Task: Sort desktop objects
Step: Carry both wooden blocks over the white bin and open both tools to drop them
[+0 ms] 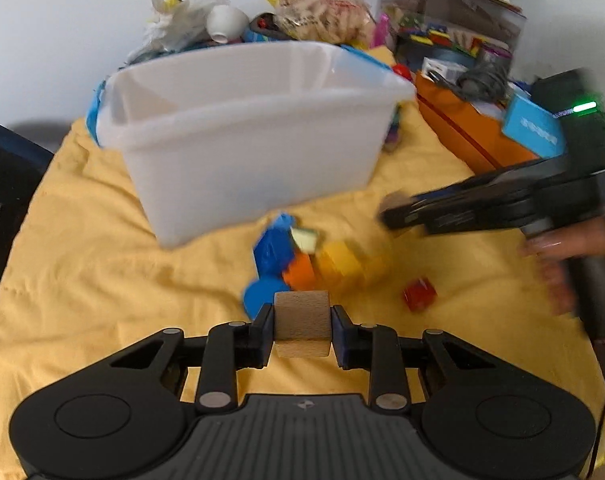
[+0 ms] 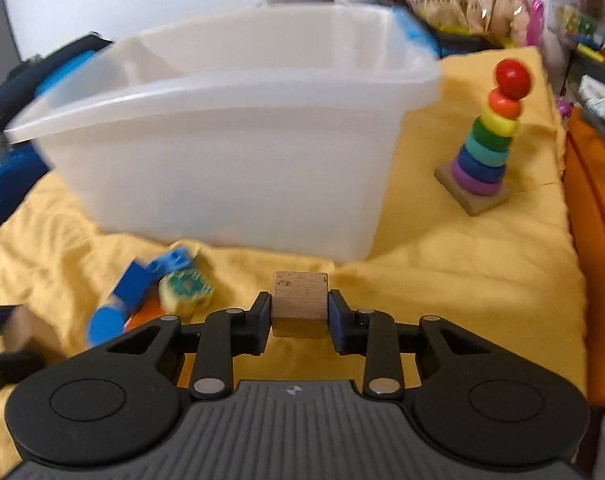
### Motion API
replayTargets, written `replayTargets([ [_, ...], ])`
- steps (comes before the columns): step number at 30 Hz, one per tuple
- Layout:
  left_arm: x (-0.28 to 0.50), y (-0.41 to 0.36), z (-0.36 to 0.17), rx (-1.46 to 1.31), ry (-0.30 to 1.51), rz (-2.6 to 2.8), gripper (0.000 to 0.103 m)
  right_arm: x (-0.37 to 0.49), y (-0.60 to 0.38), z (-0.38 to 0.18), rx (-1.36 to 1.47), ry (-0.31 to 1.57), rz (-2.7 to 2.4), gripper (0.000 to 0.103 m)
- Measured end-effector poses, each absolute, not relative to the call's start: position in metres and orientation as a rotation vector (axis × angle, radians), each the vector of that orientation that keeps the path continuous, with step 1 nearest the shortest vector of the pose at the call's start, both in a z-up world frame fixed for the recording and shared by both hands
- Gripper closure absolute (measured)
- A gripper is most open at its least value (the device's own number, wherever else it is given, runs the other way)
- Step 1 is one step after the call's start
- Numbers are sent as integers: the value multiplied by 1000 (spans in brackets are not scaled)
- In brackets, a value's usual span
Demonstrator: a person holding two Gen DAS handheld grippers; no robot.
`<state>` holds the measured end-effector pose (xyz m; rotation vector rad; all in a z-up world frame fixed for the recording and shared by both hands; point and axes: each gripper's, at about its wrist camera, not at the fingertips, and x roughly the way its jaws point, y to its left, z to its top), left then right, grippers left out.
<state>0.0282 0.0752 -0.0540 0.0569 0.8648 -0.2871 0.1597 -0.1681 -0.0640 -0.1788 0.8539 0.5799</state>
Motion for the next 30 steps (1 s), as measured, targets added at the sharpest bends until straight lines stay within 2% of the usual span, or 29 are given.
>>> replayTargets([
  [4,13,69,-69,74,893,-328,70,112,-206,-44,-128,854,615,70],
  [8,7,61,-88,106,913,-336,70,65,-212,-61,-215,876,651,70],
  [14,1,59,-105,127,925,-335,68,41,-203,-86,-270,890,615,69],
  [19,1,67,-102,68,923,-338,70,40,-206,-90,-252,882,611,70],
  [24,-1,73,-59,68,821,-318,70,39,-208,-78,-267,862,630,70],
  [30,37,98,25,-36,629,-245,70,58,-199,0,-250,667,643,70],
])
